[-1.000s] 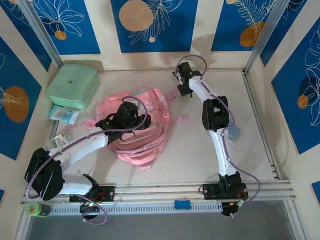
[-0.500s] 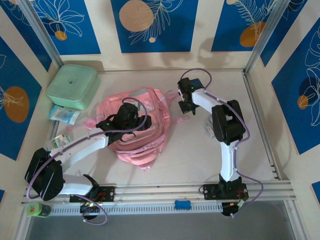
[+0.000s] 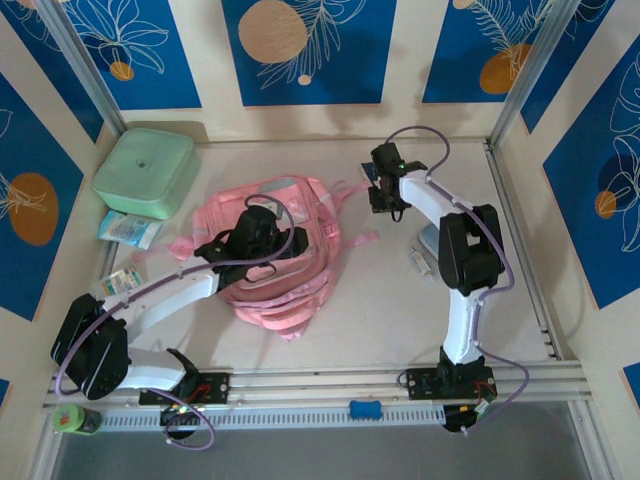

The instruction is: Pack books, pencil case, and school supplies into a backpack

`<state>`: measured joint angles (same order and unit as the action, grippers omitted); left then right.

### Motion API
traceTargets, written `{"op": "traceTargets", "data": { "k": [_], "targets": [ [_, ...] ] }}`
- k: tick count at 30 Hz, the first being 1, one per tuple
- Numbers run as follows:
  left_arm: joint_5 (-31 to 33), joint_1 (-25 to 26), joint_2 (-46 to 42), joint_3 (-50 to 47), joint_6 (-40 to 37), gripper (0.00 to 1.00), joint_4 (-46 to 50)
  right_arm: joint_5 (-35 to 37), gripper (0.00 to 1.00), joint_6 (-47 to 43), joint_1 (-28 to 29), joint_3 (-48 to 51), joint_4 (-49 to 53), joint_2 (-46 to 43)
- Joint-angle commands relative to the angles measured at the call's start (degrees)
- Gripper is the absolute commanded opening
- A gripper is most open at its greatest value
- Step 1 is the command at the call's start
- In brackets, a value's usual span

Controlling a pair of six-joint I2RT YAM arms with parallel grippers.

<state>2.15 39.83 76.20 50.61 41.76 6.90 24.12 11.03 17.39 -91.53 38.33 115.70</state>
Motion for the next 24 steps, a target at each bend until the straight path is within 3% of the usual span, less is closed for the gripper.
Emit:
{"op": "traceTargets", "data": {
  "k": [1,7,12,20,24],
  "targets": [
    [-0.3,0.9,0.9,-0.3,1.8,0.63,-2.2,3.9,0.47,-4.8,0.2,-5.0,1.7,4.8],
    [-0.1,1.4,2.1,0.9,1.3,0.63,-1.0,6.5,0.56,-13.9,0.4,-12.6,4.3,12.1],
    [0.1,1.5,2.5,1.1,0.9,0.63,-0.8,9.6,0.56,-17.6,-0.1,-16.8,6.3,15.9],
    [-0.2,1.5,3.8,2.2,0.4,0.64,-0.3,10.1,0.48,-20.8,-1.3,-19.5,7.8,19.9],
    [-0.1,1.5,4.2,2.5,0.4,0.64,0.0,10.5,0.36,-22.6,-1.6,-18.8,6.1,20.1]
  ]
}}
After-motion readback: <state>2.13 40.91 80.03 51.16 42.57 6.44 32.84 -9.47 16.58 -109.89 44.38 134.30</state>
